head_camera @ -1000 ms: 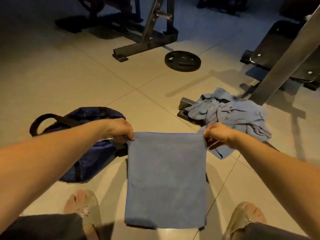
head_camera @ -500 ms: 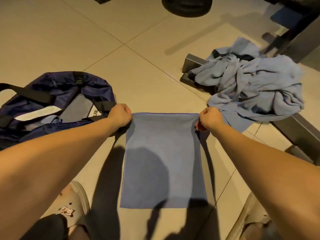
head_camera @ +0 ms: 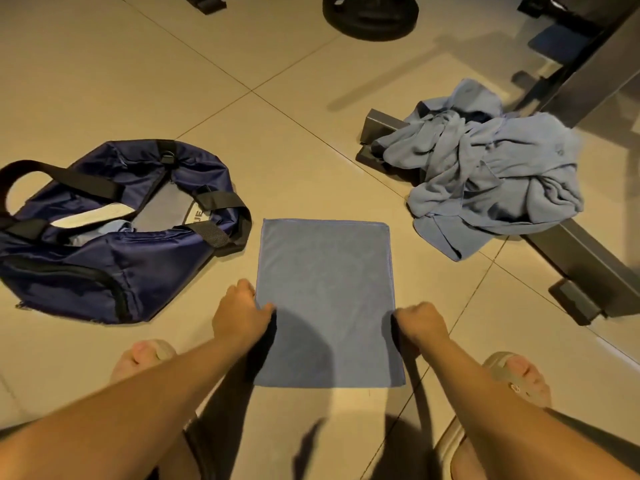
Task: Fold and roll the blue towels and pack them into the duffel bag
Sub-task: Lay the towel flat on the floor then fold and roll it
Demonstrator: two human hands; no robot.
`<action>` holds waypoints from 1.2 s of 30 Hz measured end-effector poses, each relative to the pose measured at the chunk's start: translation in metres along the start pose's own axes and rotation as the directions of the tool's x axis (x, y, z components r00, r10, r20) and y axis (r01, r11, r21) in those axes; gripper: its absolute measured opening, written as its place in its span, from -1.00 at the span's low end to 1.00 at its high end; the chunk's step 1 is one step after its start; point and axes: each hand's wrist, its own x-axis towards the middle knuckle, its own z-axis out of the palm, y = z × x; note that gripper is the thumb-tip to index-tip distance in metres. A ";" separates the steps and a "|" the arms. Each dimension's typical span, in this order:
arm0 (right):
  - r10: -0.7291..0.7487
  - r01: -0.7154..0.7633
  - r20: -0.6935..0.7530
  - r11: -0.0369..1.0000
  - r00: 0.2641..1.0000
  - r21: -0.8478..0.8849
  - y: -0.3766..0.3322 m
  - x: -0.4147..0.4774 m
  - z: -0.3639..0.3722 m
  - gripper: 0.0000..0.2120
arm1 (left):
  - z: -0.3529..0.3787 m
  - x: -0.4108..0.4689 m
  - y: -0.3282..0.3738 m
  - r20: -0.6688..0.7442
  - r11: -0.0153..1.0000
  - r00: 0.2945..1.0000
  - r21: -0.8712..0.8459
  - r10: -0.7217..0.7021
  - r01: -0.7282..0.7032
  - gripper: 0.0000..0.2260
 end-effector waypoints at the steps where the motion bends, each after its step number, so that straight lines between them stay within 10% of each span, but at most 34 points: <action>1: 0.030 -0.031 0.017 0.999 0.999 0.030 0.011 -0.012 0.006 -0.74 | 0.006 -0.015 -0.009 0.005 0.995 0.996 -0.023 -0.093 0.093 -0.63; 10: 0.126 -0.168 0.129 0.905 0.984 0.390 0.052 -0.063 0.032 -0.80 | 0.041 -0.087 -0.032 0.202 0.850 0.916 -0.347 -0.346 0.397 -0.75; 16: 0.171 -0.300 0.277 0.789 0.946 0.537 0.069 -0.080 0.014 -0.83 | 0.030 -0.094 -0.037 0.400 0.432 0.812 -0.699 -0.425 0.570 -0.89; 19: 0.237 -0.325 0.242 0.830 0.941 0.453 0.078 -0.081 0.006 -0.79 | 0.025 -0.096 -0.052 0.414 0.385 0.776 -0.695 -0.477 0.607 -0.93; 26: 0.173 -0.216 0.134 0.861 0.976 0.460 0.035 -0.073 -0.027 -0.92 | -0.003 -0.082 -0.026 0.219 0.657 0.961 -0.702 -0.166 0.274 -0.93; 30: 0.153 -0.185 0.108 0.882 0.982 0.434 0.017 -0.070 -0.028 -0.96 | 0.009 -0.099 -0.010 0.275 0.933 0.905 -0.255 0.323 -0.255 -0.73; 33: 0.176 -0.214 0.127 0.877 0.976 0.431 0.017 -0.063 -0.032 -0.93 | 0.043 -0.118 -0.023 0.299 0.735 0.747 0.176 0.594 -0.655 -0.54; 36: 0.203 -0.256 0.164 0.858 0.965 0.446 0.015 -0.055 -0.035 -0.91 | 0.054 -0.126 -0.026 0.261 0.639 0.706 0.303 0.658 -0.707 -0.77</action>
